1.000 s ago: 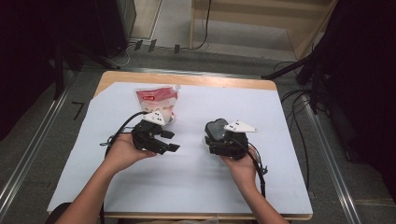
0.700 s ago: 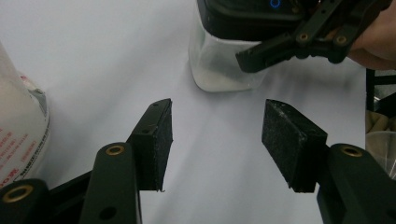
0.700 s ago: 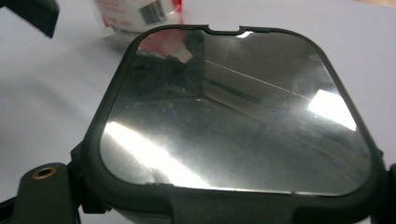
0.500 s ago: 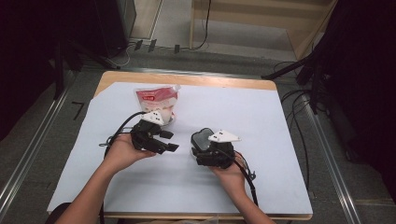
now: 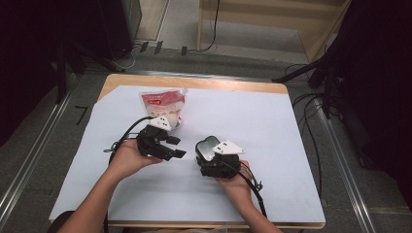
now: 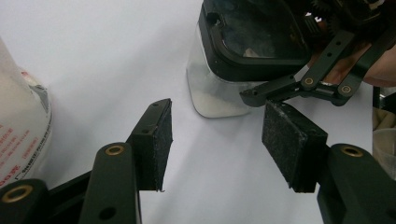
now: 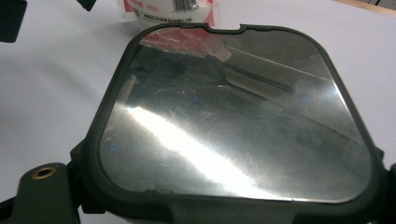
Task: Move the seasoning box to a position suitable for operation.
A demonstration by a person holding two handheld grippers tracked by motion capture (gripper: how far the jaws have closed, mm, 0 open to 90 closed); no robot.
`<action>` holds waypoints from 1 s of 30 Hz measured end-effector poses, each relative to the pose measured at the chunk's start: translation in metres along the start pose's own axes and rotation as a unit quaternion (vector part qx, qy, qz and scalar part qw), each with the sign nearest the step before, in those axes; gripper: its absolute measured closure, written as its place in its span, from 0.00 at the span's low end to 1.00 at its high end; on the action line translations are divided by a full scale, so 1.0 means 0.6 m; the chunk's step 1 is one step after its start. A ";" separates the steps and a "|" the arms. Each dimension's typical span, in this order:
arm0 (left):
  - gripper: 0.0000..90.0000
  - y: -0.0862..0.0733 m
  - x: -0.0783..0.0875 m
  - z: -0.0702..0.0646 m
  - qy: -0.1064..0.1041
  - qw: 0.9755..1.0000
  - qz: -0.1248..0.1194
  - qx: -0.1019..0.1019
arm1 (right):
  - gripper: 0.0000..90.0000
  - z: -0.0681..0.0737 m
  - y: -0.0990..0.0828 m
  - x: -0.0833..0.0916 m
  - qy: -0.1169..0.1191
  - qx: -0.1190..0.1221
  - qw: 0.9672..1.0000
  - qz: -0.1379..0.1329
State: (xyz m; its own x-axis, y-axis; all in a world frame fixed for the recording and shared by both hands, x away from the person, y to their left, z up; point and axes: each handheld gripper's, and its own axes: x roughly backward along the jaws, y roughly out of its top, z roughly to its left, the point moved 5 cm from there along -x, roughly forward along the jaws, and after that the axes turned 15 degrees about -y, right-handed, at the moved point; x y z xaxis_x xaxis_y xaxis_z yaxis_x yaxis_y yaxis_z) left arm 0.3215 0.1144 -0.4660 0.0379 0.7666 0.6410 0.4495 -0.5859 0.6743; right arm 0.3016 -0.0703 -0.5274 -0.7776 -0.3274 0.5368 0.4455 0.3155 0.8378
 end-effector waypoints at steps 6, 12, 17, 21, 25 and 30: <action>0.49 0.000 0.001 0.001 0.000 1.000 -0.001 0.001 | 0.15 -0.002 0.008 0.005 0.012 -0.014 1.000 0.014; 0.48 0.001 0.002 0.000 0.002 1.000 0.000 0.004 | 0.15 -0.010 0.027 0.023 0.021 -0.025 0.999 0.015; 0.48 0.001 -0.001 -0.003 0.001 1.000 -0.002 0.004 | 0.15 -0.021 0.051 0.052 0.035 -0.026 0.999 0.006; 0.48 0.002 -0.002 -0.002 -0.001 1.000 0.001 0.005 | 0.16 -0.034 0.064 0.077 0.051 -0.035 0.998 -0.007; 0.49 0.002 -0.004 -0.002 -0.004 1.000 -0.003 0.007 | 0.28 -0.052 0.068 0.101 0.060 -0.038 0.997 -0.017; 0.49 0.001 -0.008 0.002 -0.004 1.000 0.001 0.006 | 0.53 -0.072 0.055 0.123 0.073 -0.033 0.996 -0.025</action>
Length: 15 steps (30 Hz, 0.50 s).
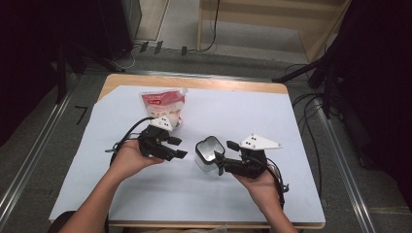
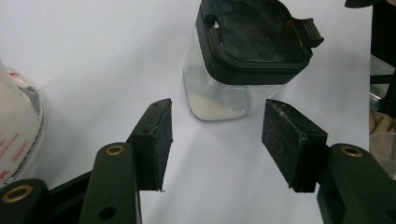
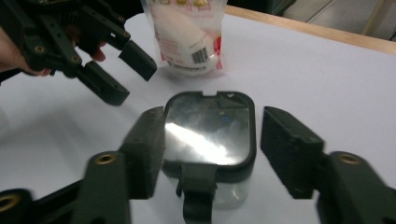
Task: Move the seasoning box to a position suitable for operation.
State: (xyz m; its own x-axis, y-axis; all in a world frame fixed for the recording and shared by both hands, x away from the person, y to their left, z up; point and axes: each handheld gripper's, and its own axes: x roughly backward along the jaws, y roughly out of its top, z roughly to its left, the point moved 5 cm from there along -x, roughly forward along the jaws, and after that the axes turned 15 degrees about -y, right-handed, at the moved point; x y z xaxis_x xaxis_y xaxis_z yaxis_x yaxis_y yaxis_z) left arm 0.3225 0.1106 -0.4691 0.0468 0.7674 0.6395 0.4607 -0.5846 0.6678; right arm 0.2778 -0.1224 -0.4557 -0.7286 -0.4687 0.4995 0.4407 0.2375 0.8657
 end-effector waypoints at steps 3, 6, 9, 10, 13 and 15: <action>0.49 0.000 -0.003 0.002 0.001 1.000 -0.002 0.001 | 0.67 -0.009 -0.011 0.006 0.007 -0.002 1.000 0.009; 0.49 0.002 -0.005 0.001 0.000 1.000 0.001 -0.004 | 0.90 -0.012 -0.029 0.013 0.025 -0.008 0.999 0.020; 0.47 0.004 -0.007 0.004 -0.001 1.000 -0.008 0.003 | 0.98 -0.003 -0.041 0.011 0.028 0.002 0.999 0.028; 0.47 0.005 -0.008 0.005 0.002 1.000 -0.007 0.001 | 0.98 -0.003 -0.041 0.011 0.028 0.002 0.999 0.028; 0.46 0.004 -0.008 0.005 -0.003 1.000 -0.004 -0.011 | 1.00 0.006 -0.050 0.009 0.038 0.002 0.999 0.033; 0.45 0.005 -0.008 0.006 -0.003 1.000 -0.007 -0.011 | 1.00 0.014 -0.052 0.009 0.042 0.014 0.998 0.035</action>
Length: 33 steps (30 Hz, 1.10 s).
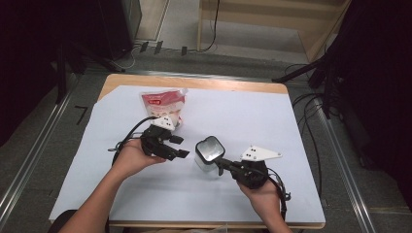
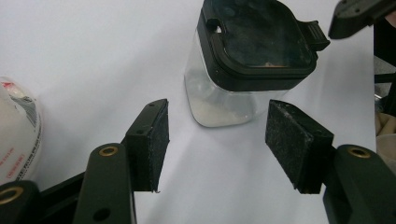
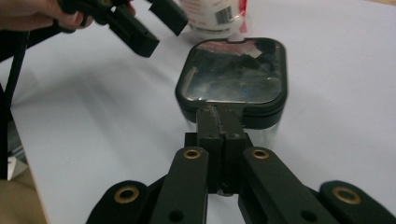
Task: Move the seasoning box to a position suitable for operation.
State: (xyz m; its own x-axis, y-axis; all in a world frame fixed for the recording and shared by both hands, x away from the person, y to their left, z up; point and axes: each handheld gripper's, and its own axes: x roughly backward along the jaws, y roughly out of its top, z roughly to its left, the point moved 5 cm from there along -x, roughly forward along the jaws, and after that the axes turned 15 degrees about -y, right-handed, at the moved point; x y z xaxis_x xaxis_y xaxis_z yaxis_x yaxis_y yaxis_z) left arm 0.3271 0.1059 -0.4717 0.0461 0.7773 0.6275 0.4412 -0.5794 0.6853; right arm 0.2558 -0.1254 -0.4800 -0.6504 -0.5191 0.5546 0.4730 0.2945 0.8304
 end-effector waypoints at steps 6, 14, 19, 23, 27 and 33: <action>0.45 0.001 0.001 -0.001 -0.006 1.000 -0.004 0.002 | 1.00 0.022 -0.017 -0.011 0.016 0.017 1.000 0.020; 0.42 0.004 0.004 -0.002 -0.006 1.000 -0.015 0.001 | 1.00 0.033 -0.037 -0.035 0.023 0.026 0.998 0.049; 0.41 0.004 0.004 -0.002 -0.007 1.000 -0.012 -0.003 | 1.00 0.023 -0.044 -0.042 0.017 0.034 0.998 0.058; 0.41 0.005 0.004 -0.004 -0.007 1.000 -0.011 -0.005 | 1.00 0.018 -0.045 -0.043 0.021 0.034 0.998 0.057; 0.41 0.005 0.003 -0.004 -0.008 1.000 -0.012 -0.006 | 1.00 0.013 -0.045 -0.043 0.019 0.038 0.997 0.058; 0.40 0.004 0.002 -0.004 -0.011 1.000 -0.011 -0.006 | 1.00 0.000 -0.044 -0.043 0.005 0.039 0.998 0.057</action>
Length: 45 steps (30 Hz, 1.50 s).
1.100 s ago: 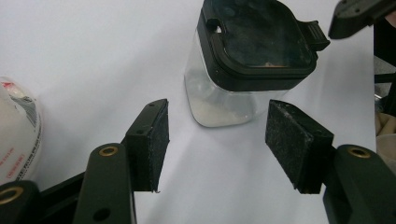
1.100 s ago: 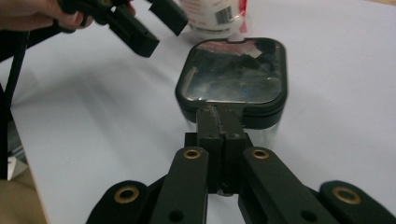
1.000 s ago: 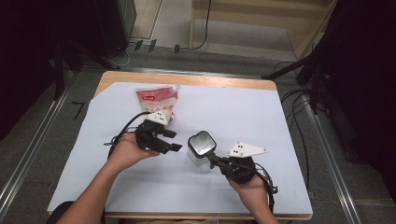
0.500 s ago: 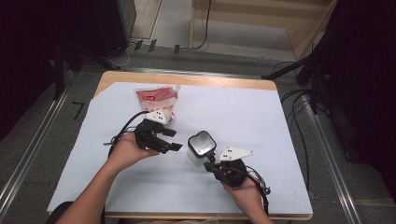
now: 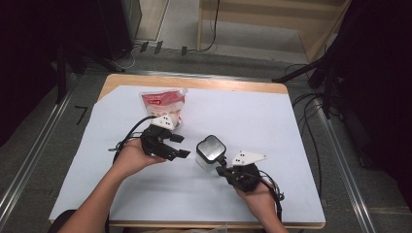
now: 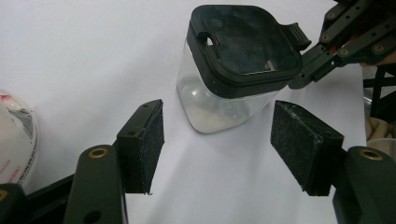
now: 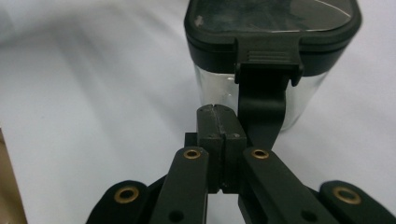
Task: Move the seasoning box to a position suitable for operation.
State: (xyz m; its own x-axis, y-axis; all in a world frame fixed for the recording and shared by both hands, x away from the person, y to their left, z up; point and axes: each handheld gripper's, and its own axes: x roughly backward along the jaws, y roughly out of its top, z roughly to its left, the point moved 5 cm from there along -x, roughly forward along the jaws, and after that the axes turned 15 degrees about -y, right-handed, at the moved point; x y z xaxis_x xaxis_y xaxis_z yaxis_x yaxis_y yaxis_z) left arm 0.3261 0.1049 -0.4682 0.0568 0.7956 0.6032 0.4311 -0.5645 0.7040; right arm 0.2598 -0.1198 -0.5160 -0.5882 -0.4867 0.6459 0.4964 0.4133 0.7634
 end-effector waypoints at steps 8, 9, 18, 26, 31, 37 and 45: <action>0.40 0.000 -0.002 -0.001 -0.003 1.000 -0.002 -0.004 | 1.00 -0.030 0.003 0.002 -0.011 -0.031 0.999 -0.002; 0.40 0.001 -0.003 -0.001 -0.004 1.000 -0.003 -0.003 | 1.00 -0.032 0.003 0.002 -0.011 -0.033 0.999 -0.001; 0.39 0.003 -0.005 -0.004 -0.008 1.000 -0.005 -0.009 | 1.00 -0.057 0.007 -0.003 -0.014 -0.044 0.999 0.002; 0.39 0.005 -0.011 -0.005 -0.014 1.000 -0.003 -0.006 | 1.00 -0.077 0.009 -0.010 -0.009 -0.064 0.998 0.014; 0.39 0.009 -0.018 -0.005 -0.013 1.000 -0.002 -0.021 | 1.00 -0.088 0.011 -0.012 -0.012 -0.066 0.998 0.016; 0.34 0.016 -0.026 -0.007 -0.012 0.999 0.000 -0.029 | 1.00 -0.106 0.013 -0.021 -0.020 -0.070 0.997 0.018; 0.24 0.027 -0.037 -0.005 -0.013 1.000 -0.001 -0.018 | 1.00 -0.119 0.017 -0.007 -0.018 -0.093 0.995 0.019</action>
State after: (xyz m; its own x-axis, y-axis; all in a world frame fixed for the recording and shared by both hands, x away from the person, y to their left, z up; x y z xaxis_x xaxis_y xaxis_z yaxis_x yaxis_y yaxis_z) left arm 0.3291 0.0776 -0.4690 0.0798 0.8020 0.5920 0.3978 -0.5701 0.7188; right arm 0.3130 -0.1686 -0.5109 -0.5875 -0.4451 0.6758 0.6265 0.2785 0.7280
